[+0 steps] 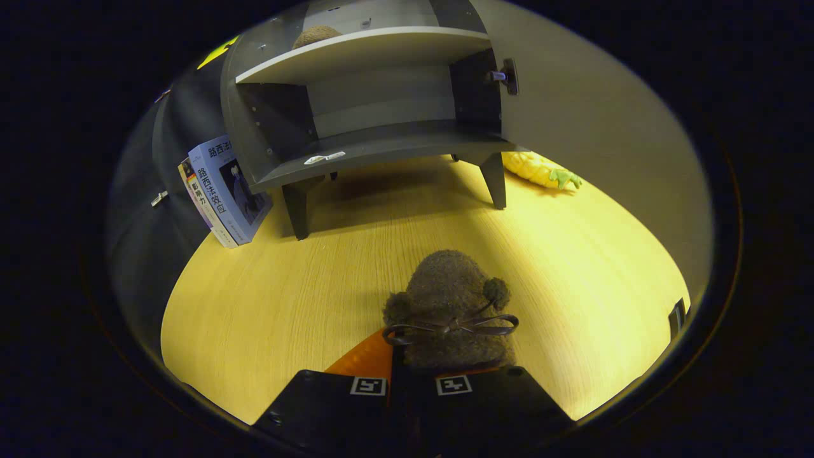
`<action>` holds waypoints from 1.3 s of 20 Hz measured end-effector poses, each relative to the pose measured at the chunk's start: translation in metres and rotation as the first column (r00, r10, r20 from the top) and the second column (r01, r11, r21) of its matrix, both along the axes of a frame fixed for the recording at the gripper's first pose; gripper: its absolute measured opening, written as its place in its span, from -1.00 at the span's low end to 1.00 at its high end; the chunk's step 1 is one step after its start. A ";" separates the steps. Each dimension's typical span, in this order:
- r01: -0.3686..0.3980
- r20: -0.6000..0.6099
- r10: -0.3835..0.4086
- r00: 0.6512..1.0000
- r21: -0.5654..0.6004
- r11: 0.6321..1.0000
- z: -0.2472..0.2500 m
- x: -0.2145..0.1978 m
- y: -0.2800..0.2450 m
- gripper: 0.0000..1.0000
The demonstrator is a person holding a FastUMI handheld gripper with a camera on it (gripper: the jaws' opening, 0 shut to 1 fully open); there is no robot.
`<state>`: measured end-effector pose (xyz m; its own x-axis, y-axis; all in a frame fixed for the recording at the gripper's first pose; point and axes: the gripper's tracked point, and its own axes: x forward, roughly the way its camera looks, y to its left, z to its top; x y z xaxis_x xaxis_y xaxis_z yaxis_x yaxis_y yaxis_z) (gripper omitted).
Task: Open the shoe cabinet door, grab the shoes and put them into the shoe cabinet, then close the shoe cabinet door.
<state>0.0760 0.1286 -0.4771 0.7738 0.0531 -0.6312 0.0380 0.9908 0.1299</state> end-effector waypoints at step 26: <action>-0.052 0.226 0.042 0.973 0.038 0.998 0.383 0.172 0.005 -0.73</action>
